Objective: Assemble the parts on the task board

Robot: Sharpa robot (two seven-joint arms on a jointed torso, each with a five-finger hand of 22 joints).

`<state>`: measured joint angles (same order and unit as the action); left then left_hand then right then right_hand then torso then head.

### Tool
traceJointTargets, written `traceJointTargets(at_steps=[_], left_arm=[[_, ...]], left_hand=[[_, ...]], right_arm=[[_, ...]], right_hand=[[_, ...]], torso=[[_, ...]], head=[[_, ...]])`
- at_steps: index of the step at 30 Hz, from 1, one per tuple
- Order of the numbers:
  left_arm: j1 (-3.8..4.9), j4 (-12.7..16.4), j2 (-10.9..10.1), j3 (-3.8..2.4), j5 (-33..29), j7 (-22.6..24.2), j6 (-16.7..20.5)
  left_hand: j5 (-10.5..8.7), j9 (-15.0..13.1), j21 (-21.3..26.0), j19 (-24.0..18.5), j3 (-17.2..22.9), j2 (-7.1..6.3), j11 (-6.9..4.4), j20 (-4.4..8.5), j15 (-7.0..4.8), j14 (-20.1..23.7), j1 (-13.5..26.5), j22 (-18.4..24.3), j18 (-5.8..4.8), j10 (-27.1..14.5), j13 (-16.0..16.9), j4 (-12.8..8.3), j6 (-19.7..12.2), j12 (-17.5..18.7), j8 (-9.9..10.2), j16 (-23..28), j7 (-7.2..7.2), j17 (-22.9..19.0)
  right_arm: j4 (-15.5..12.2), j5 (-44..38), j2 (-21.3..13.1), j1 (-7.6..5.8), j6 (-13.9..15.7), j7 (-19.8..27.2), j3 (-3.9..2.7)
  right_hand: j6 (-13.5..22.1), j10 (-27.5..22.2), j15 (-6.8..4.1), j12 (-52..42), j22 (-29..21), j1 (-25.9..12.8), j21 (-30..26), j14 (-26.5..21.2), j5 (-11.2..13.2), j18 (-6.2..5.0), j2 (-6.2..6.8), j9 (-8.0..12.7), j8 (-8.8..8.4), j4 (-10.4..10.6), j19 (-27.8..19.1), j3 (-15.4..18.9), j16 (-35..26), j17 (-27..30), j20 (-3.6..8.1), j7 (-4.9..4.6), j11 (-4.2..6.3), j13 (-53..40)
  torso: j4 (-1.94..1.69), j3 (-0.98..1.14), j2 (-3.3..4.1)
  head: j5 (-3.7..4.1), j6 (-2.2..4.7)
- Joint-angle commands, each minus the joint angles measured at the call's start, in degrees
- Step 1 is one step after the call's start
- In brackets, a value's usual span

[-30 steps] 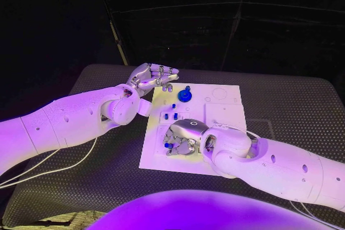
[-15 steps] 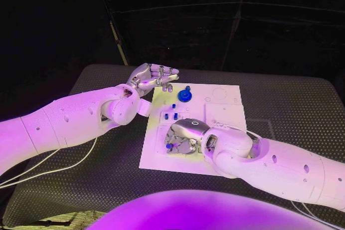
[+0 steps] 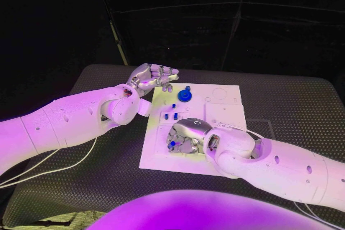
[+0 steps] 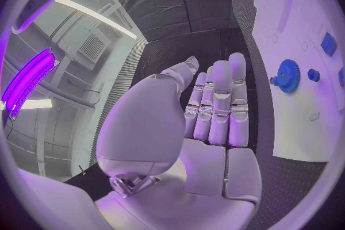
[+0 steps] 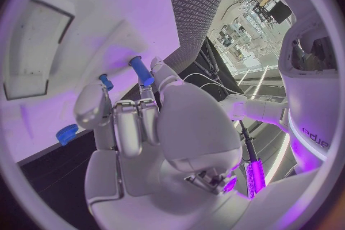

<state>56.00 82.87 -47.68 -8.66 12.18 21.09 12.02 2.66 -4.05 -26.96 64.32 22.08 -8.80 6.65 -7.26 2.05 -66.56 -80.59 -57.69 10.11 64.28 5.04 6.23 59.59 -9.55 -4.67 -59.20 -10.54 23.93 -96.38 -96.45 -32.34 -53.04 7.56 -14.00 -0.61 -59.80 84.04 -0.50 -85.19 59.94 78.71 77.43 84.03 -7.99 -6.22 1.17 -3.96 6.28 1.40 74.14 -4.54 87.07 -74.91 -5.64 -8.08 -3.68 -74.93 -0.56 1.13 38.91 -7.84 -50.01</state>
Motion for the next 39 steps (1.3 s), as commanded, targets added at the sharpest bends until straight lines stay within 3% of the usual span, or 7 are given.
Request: traceJointTargets(at_steps=[1,9,13,23,28,33,39], left_arm=[[0.08,0.1,0.0,-0.05,-0.2,0.0,-0.7],[0.08,0.0,-0.1,-0.04,-0.2,0.0,-0.8],[0.08,0.0,0.0,-0.04,-0.2,0.0,-0.8],[0.08,-0.1,0.0,-0.04,-0.2,-0.1,-0.9],[0.07,-0.1,0.0,-0.04,-0.2,0.0,-0.9],[0.07,-0.1,-0.1,-0.03,-0.2,0.0,-0.9],[0.03,-0.2,-0.3,0.01,-0.2,0.0,-0.8]], left_hand=[[0.18,0.0,0.3,0.0,-0.4,0.34,-0.04,-0.5,-0.1,0.5,0.1,0.1,0.3,-0.3,0.1,0.0,-0.4,-0.2,-0.2,0.3,-0.15,-0.1],[0.18,0.0,0.4,0.0,-0.5,0.33,-0.02,-0.51,-0.08,0.5,0.1,0.1,0.29,-0.4,0.1,0.0,-0.5,-0.3,-0.2,0.3,-0.16,-0.1],[0.18,0.0,0.4,0.0,-0.5,0.33,-0.02,-0.51,-0.08,0.5,0.1,0.1,0.29,-0.4,0.1,0.0,-0.5,-0.3,-0.2,0.3,-0.16,-0.1],[0.18,0.0,0.4,0.0,-0.5,0.31,-0.01,-0.52,-0.07,0.5,0.1,0.1,0.29,-0.5,0.1,0.0,-0.5,-0.3,-0.2,0.3,-0.18,-0.1],[0.18,0.0,0.4,0.0,-0.5,0.31,-0.01,-0.52,-0.07,0.5,0.1,0.1,0.29,-0.5,0.1,0.0,-0.5,-0.3,-0.2,0.3,-0.18,-0.1],[0.18,0.0,0.4,0.0,-0.6,0.29,0.0,-0.53,-0.07,0.5,0.1,0.2,0.29,-0.6,0.1,0.0,-0.6,-0.3,-0.2,0.3,-0.18,-0.1],[0.18,0.0,0.4,0.0,-0.6,0.29,0.0,-0.53,-0.07,0.5,0.1,0.2,0.29,-0.6,0.1,0.0,-0.6,-0.3,-0.2,0.3,-0.18,-0.1]], right_arm=[[-0.2,-0.6,-0.1,-0.06,1.5,-0.2,-0.01],[-0.3,-0.6,-0.2,-0.06,1.8,0.0,-0.02],[-0.3,-0.6,-0.2,-0.06,2.4,0.4,-0.02],[-1.0,0.8,-0.7,-0.04,7.2,3.3,-0.02],[-2.5,3.3,-2.8,-0.02,10.1,6.2,-0.04],[-5.3,11.0,-7.6,-0.06,12.0,7.8,-0.14],[-9.2,24.8,-16.6,-0.26,13.5,6.5,-2.64]], right_hand=[[0.4,0.0,-0.28,0.0,0.0,-0.1,0.4,4.5,-0.2,0.48,0.42,0.1,-0.36,-0.2,0.1,0.1,0.3,-7.2,0.2,-0.15,0.27,-6.0],[1.8,-0.6,-0.01,0.5,0.1,-0.2,0.4,4.4,-0.1,0.51,0.98,0.3,-1.26,-0.4,0.1,0.4,0.2,-7.2,0.04,-0.59,-0.1,-5.3],[4.2,-1.2,0.42,1.0,0.0,-0.2,0.4,4.4,0.4,0.51,2.1,0.3,-2.55,-0.8,0.0,1.2,0.3,-7.2,-0.35,-1.1,-0.59,-4.5],[9.3,-1.4,0.7,1.3,0.2,-0.1,0.5,4.5,1.9,0.51,2.97,0.3,-2.79,-0.7,-0.1,2.8,0.4,-7.5,-0.73,-1.28,-0.82,-4.3],[9.1,-1.3,0.75,1.2,0.3,0.4,0.5,4.5,1.0,0.51,2.58,0.2,-2.4,-0.8,-0.1,2.7,0.4,-7.4,-0.77,-1.4,-0.9,-4.4],[7.5,-1.6,0.92,1.5,-0.2,0.2,0.3,4.3,-1.1,0.42,2.16,-0.2,-1.56,-0.5,-0.4,3.0,0.2,-7.0,-0.9,-1.64,-1.1,-4.1],[2.8,-3.9,0.32,3.7,-2.9,-3.3,-0.9,4.1,-5.4,-0.12,1.61,-0.9,1.44,2.2,-1.8,4.8,-0.2,-6.1,-0.56,-0.52,-0.23,-1.0]], torso=[[-0.06,-0.02,-0.01],[-0.01,-0.03,0.0],[-0.01,0.0,0.01],[-0.02,0.02,-0.02],[0.02,0.03,-0.05],[0.19,0.03,-0.18],[0.45,-0.01,-0.48]], head=[[0.05,0.01],[0.05,0.01],[0.14,0.01],[0.25,0.01],[0.41,0.01],[0.59,0.01],[1.44,0.71]])
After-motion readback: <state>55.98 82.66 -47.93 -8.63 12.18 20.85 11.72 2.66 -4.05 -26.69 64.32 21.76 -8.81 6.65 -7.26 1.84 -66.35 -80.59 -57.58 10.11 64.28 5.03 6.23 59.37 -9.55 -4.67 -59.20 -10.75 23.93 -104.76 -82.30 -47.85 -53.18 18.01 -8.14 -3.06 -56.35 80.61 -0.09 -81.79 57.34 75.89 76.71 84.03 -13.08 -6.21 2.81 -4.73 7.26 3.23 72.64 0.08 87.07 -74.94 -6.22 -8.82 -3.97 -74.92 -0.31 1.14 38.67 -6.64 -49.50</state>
